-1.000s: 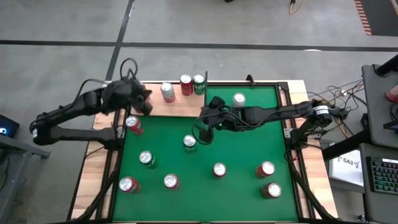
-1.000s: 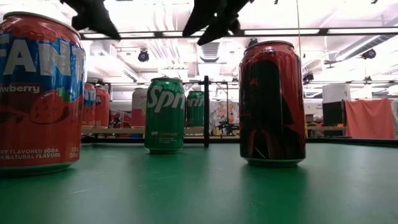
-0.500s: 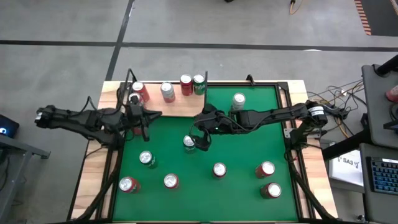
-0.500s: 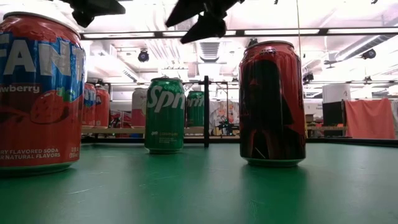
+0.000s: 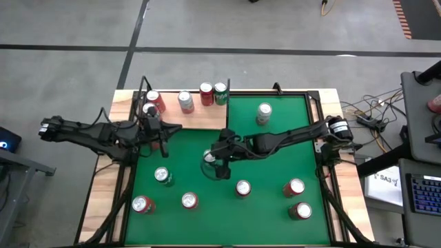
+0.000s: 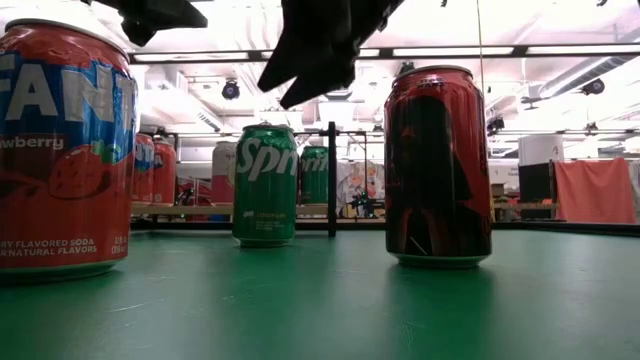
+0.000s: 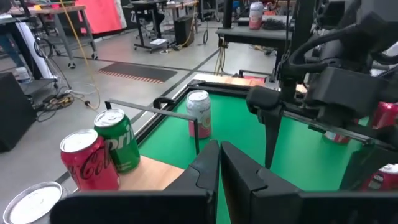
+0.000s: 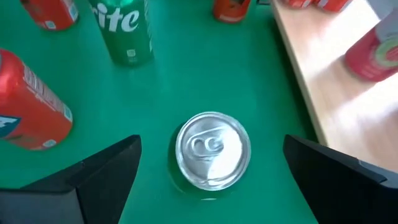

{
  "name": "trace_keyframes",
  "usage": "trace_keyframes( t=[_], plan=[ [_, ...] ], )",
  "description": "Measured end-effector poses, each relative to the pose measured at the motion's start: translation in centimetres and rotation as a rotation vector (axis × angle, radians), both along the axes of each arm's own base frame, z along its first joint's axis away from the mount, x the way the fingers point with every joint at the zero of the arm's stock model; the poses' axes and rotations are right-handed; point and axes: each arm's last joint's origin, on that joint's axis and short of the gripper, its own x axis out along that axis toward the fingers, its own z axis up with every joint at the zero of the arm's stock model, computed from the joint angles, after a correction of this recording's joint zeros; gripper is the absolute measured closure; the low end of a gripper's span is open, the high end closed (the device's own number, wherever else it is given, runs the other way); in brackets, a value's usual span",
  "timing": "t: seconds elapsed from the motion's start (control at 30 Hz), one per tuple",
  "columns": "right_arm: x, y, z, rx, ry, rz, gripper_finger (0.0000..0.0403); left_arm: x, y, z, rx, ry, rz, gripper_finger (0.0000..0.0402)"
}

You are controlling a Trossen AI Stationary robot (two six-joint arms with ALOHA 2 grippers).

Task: Place canned beverage on shelf
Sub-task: Put the green soda can on the shelf aligned with the other green soda can

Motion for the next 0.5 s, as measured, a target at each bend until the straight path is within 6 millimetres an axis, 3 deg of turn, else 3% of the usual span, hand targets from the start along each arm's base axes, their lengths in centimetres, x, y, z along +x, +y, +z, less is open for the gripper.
trace_keyframes(
  t=[0.5],
  plan=[
    [1.3, -0.1, -3.7, -0.012, 0.072, -0.095, 0.0019, 0.2, 0.0, -0.1, 0.037, 0.019, -0.006, 0.0402]
  ],
)
